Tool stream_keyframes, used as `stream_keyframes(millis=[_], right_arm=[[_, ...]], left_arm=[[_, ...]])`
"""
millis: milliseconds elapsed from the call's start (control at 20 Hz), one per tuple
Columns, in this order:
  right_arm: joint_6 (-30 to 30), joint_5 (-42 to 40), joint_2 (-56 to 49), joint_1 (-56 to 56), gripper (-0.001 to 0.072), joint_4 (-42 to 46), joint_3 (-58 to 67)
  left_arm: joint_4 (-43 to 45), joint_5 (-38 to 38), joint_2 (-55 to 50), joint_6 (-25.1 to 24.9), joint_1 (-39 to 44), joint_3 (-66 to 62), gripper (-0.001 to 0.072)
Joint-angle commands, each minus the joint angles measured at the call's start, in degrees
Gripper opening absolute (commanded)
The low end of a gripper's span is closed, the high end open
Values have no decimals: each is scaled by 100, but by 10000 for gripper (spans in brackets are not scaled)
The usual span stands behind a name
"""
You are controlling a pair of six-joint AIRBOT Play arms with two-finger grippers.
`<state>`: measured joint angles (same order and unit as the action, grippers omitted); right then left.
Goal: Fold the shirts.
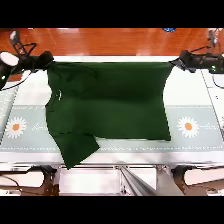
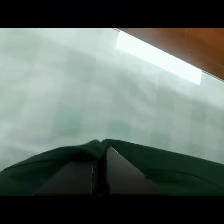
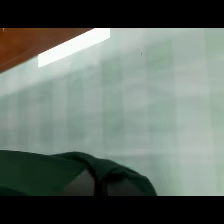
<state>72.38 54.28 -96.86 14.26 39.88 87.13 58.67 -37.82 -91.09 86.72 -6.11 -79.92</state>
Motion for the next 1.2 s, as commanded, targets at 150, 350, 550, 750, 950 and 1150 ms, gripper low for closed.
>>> stream_keyframes(millis=[150, 350, 550, 750, 950, 1150], right_arm=[[444, 330, -1019, -138, 22, 175, 1019], [382, 1451, -968, 273, 23, 153, 1019], [361, 2796, -861, 531, 23, 660, 990], [345, 3038, -861, 369, 23, 1049, 570], [369, 3158, -861, 326, 23, 1392, 293], [387, 3338, -861, 326, 23, 1740, 116]], left_arm=[[-72, -1222, -1097, 142, 2, -1213, 26], [-85, -2474, -992, 140, -411, -1213, 26], [-44, -3893, -887, -531, -656, -1099, 26], [317, -4409, -885, -505, -520, -459, 26], [461, -4520, -848, -444, -505, 146, 26], [457, -4522, -850, -444, -505, 221, 26]])
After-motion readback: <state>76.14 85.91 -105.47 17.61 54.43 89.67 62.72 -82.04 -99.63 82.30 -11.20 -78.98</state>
